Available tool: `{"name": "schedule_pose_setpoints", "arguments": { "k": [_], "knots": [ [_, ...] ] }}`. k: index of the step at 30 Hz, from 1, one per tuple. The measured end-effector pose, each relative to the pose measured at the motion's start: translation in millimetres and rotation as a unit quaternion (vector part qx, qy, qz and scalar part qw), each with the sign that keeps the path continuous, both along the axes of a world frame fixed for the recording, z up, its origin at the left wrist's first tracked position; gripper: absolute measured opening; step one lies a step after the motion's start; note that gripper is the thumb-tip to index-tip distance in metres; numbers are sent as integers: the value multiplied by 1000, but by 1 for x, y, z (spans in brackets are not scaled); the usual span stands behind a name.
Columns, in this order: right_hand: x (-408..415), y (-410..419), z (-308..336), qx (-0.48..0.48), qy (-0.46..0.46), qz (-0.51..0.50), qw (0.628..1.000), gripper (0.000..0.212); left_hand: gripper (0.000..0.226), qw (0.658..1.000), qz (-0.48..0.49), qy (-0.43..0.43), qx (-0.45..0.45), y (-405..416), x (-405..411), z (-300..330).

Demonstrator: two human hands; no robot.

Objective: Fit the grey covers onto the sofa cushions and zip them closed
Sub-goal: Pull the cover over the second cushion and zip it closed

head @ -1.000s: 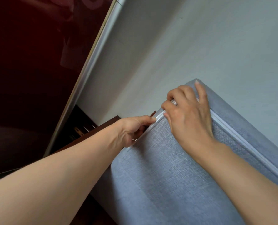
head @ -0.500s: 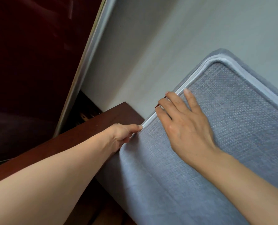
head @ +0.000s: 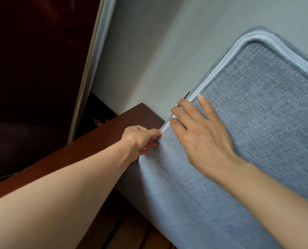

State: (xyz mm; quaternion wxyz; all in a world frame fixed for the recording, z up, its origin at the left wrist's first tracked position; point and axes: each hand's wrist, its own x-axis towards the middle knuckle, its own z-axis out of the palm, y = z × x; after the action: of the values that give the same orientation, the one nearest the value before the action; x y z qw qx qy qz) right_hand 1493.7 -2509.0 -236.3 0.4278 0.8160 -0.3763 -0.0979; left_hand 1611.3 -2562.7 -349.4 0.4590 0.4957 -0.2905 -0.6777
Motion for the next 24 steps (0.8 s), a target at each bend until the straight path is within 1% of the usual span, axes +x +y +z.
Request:
{"name": "schedule_pose_setpoints", "arguments": {
  "k": [4,6,8,9,10,12,15,18,19,21,22,23,24],
  "knots": [
    [0,-1,0,0,-6,4,1000,54,31,999,3,-19,29,1,5,-4],
    [0,-1,1,8,-15,5,1000,52,24,999,-4,-28,44,4,6,0],
    [0,-1,2,17,-21,6,1000,50,8,999,-17,-26,40,8,7,9],
    [1,0,3,23,-24,6,999,49,7,999,-23,-23,33,11,9,17],
    [2,0,5,28,-25,7,999,48,16,999,-30,-22,23,14,10,25],
    [6,1,11,37,-36,0,999,49,27,998,-62,-26,-5,20,14,43],
    [13,7,35,31,-90,-18,995,48,29,995,-89,-6,-53,31,19,87],
    [14,18,69,-28,-160,-5,987,41,36,992,-72,-26,-103,36,20,132],
    [11,24,80,-49,-183,-6,982,43,39,989,-62,-39,-129,37,18,147],
    [1,36,98,-77,-240,-38,967,64,48,967,-43,-112,-224,42,13,170],
    [-7,43,107,-87,-267,-66,958,75,55,942,-40,-175,-282,45,10,182],
    [-17,51,114,-90,-290,-101,947,82,60,907,-37,-250,-336,49,5,194],
    [-28,58,118,-89,-306,-134,938,86,65,863,-25,-327,-385,53,1,203]
  ]
}}
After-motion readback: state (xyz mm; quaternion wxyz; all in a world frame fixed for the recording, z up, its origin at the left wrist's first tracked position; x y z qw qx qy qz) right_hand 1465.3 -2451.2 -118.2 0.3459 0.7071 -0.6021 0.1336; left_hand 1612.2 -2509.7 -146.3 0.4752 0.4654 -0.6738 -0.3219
